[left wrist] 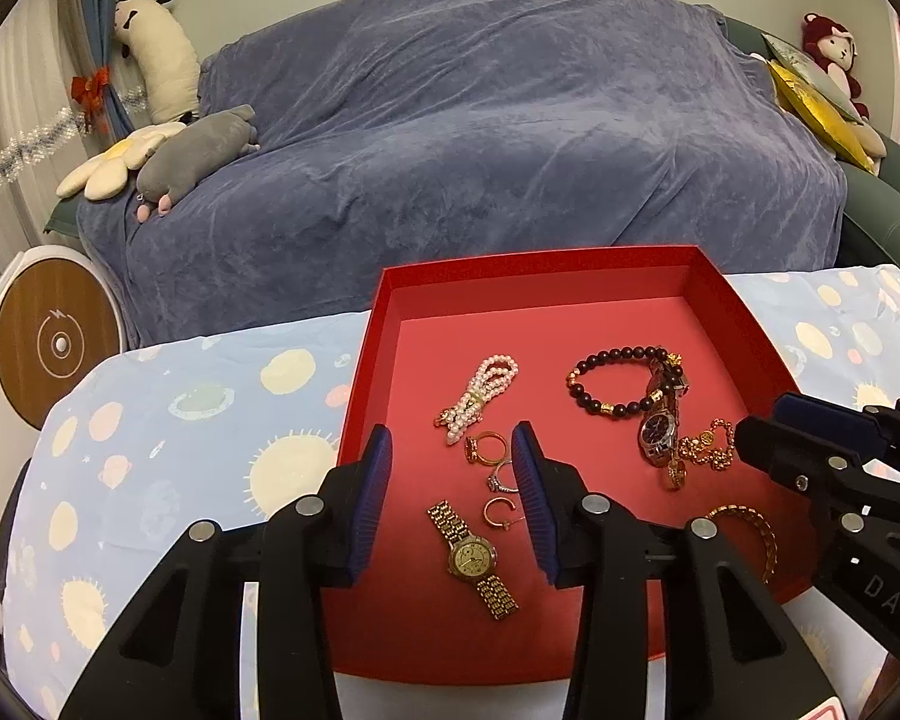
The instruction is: Organize jewelry
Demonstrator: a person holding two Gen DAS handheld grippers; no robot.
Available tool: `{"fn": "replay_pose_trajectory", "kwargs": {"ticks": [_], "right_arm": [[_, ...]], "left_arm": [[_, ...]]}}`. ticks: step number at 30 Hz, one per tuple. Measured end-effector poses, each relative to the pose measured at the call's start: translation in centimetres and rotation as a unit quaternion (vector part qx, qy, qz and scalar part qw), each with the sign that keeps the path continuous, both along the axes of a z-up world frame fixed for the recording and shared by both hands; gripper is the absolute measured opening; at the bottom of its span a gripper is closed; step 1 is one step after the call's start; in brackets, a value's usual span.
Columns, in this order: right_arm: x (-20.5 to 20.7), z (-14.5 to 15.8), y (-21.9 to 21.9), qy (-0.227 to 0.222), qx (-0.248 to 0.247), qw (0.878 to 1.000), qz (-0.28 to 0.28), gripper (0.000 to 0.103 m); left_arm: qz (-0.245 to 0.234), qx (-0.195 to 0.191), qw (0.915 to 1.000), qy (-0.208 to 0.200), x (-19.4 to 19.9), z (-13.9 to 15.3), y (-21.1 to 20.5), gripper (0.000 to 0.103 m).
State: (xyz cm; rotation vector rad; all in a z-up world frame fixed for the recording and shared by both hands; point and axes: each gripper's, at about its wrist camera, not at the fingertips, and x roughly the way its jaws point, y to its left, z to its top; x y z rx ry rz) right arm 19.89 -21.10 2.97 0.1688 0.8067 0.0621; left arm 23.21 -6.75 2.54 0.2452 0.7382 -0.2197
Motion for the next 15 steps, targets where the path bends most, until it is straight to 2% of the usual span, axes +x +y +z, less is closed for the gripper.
{"fn": "replay_pose_trajectory", "kwargs": {"ticks": [2,8,11,15], "right_arm": [[-1.1,0.8,0.0,-0.005,-0.002,1.0,-0.001,0.03],[-5.6,2.6,0.1,-0.013,-0.015,1.0,-0.012,0.043],[-7.7,2.9,0.1,-0.012,-0.011,1.0,-0.02,0.053],[-9.8,3.0,0.2,-0.013,-0.004,0.999,-0.031,0.06]], "left_arm": [[0.005,0.003,1.0,-0.006,-0.9,0.7,0.3,0.045],[0.016,0.0,0.9999,-0.002,-4.4,2.6,1.5,0.046],[0.025,-0.001,0.9997,0.006,-6.1,3.1,2.2,0.058],[0.034,-0.004,0.9994,0.0,-8.2,3.4,3.1,0.063]]}}
